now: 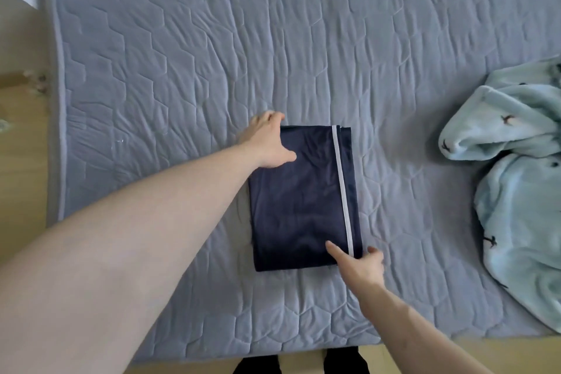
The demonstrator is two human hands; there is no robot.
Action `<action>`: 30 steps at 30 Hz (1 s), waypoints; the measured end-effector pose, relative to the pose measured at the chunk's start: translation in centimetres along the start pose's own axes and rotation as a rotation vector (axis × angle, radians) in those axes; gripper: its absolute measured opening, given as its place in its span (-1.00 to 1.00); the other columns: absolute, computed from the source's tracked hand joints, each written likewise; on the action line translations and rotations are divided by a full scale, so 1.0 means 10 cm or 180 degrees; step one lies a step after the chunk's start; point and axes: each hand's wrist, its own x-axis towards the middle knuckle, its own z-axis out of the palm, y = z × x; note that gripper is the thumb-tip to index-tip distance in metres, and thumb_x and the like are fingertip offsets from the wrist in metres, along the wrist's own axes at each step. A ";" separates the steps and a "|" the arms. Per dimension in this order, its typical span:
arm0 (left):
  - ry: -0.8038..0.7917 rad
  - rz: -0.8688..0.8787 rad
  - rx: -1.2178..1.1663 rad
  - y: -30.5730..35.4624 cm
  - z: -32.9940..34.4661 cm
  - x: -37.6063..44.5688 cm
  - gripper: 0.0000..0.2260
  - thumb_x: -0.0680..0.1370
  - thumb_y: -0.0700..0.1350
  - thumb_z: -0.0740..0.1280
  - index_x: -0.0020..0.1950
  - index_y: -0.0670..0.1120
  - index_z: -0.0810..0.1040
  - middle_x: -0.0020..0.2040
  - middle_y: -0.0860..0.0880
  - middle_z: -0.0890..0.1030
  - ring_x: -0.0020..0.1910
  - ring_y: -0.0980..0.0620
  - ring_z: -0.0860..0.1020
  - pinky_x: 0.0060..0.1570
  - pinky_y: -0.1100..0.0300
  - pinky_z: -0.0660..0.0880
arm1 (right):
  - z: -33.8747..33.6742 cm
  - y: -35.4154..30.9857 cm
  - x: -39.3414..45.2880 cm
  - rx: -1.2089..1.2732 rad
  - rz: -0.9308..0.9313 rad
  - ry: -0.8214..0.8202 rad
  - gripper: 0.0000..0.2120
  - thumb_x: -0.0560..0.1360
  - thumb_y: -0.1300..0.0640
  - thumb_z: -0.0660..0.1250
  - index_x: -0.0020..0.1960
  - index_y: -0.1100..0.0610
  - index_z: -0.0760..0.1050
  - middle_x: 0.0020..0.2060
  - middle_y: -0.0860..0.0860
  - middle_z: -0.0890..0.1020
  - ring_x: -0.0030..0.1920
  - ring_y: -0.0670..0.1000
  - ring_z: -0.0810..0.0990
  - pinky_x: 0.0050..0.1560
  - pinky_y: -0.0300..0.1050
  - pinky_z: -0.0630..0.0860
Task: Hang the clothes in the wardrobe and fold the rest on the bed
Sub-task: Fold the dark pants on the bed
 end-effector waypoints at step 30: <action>0.0337 -0.1687 -0.4668 -0.27 -0.97 -3.91 -0.76 0.47 -0.17 0.54 0.13 -0.07 0.69 0.03 -0.04 0.76 -0.02 0.00 0.74 -0.22 0.27 0.62 | -0.91 -0.34 -2.08 0.0459 -0.0990 -0.1710 -0.27 0.23 -0.14 0.71 0.31 -0.02 0.53 0.10 -0.06 0.75 0.09 0.00 0.74 0.14 0.03 0.64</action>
